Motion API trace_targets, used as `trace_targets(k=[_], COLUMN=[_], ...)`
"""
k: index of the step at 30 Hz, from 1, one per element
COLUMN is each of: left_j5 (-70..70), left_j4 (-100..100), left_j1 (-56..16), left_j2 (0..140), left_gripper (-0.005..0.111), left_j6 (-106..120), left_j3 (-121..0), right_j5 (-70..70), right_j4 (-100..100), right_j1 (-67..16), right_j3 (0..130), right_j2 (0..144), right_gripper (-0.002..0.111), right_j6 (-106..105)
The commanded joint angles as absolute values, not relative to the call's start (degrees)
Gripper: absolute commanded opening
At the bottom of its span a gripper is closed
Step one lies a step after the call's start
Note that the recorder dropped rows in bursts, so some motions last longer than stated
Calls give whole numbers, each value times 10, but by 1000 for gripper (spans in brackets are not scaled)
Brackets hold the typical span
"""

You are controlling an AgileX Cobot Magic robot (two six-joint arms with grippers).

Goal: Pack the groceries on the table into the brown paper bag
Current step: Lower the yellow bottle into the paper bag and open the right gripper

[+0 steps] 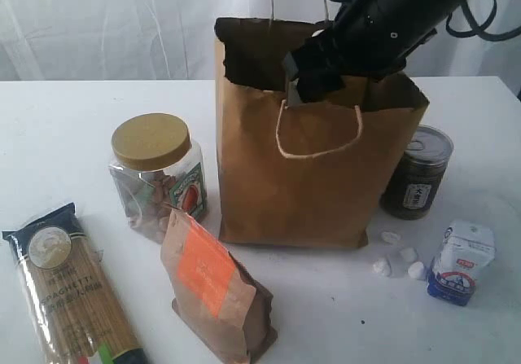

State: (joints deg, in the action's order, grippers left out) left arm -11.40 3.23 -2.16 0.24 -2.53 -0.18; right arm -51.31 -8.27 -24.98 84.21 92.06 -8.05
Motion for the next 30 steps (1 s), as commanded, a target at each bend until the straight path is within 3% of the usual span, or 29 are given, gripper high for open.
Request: trace_targets(k=[1,16,23,28,30], left_j5=[-112,-112,-112,-112,-112], left_j4=[35,35,35,35,35], left_j1=[-27,-27,-27,-27,-27], left_j2=[0,0,0,0,0], left_gripper=[70,70,70,70,70], left_j6=[-25,-25,-25,-25,-25], left_j3=[0,0,0,0,0], right_j5=[-484,-461,-488,-498,-503], right_j4=[-93,-41,-40,-44,-46], right_j1=[-245,-246,-246,-246,-246], right_j3=[846,846,846,846,846], right_j2=[913,956,964,964,964], right_gripper=[0,2,43,57,68], right_j6=[-57,59,59,57,57])
